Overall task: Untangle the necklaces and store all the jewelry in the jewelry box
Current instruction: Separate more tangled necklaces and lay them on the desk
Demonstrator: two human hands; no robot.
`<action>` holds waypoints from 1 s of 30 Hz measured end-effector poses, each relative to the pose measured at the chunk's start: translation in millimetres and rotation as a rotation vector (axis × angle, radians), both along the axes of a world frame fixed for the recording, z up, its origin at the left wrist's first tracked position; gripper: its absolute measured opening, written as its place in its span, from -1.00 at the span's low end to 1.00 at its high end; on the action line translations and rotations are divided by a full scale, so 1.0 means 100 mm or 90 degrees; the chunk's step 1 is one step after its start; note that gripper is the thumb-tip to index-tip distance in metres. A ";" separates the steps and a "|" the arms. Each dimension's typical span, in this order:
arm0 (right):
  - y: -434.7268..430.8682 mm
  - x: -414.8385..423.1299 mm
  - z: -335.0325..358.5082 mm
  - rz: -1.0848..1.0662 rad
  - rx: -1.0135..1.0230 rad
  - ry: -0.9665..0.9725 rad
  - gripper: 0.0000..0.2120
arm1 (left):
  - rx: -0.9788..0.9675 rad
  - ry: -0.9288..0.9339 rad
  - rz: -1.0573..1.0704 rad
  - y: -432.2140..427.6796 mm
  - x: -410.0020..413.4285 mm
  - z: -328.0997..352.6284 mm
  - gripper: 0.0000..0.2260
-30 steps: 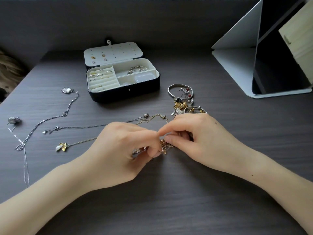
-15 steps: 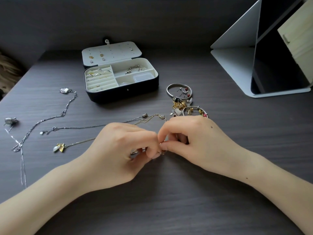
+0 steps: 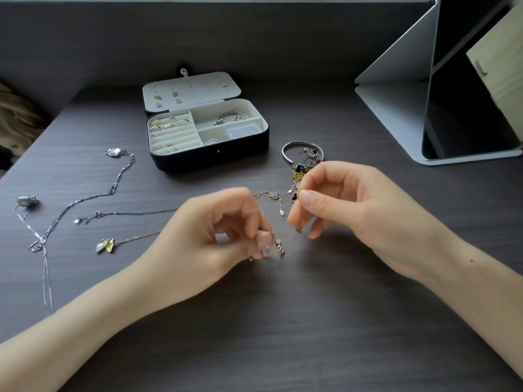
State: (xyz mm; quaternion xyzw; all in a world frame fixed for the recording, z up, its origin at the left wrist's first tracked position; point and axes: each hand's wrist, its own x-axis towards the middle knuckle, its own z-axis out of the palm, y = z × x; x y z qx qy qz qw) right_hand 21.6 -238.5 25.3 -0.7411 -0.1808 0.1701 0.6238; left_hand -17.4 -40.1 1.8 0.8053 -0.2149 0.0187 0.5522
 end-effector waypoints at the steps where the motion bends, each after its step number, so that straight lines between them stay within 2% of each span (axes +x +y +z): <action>1: -0.01 0.00 0.02 -0.004 0.005 0.002 -0.91 | -0.061 0.054 0.019 0.00 0.01 -0.01 -0.77; 4: -0.05 0.01 0.06 -0.015 0.003 0.005 -0.90 | -0.146 0.149 0.078 -0.01 0.05 -0.02 -0.81; 8: -0.08 0.01 0.09 -0.005 -0.016 0.009 -0.90 | -0.132 0.180 0.102 -0.04 0.05 0.01 -0.83; 11: -0.10 0.01 0.11 0.021 -0.027 0.005 -0.91 | -0.140 0.203 0.101 -0.04 0.05 0.04 -0.76; 16: -0.12 -0.03 0.15 0.120 -0.038 -0.001 -0.95 | -0.161 0.252 0.088 -0.02 0.08 0.09 -0.85; 22: -0.09 -0.09 0.14 0.278 -0.137 0.014 -0.95 | -0.185 0.295 0.082 -0.02 0.08 0.11 -0.87; 26: -0.06 -0.13 0.12 0.318 -0.215 -0.033 -0.92 | -0.179 0.304 0.072 0.00 0.08 0.11 -0.78; 30: -0.06 -0.15 0.11 0.352 -0.250 -0.063 -0.95 | -0.176 0.311 0.045 0.02 0.08 0.10 -0.90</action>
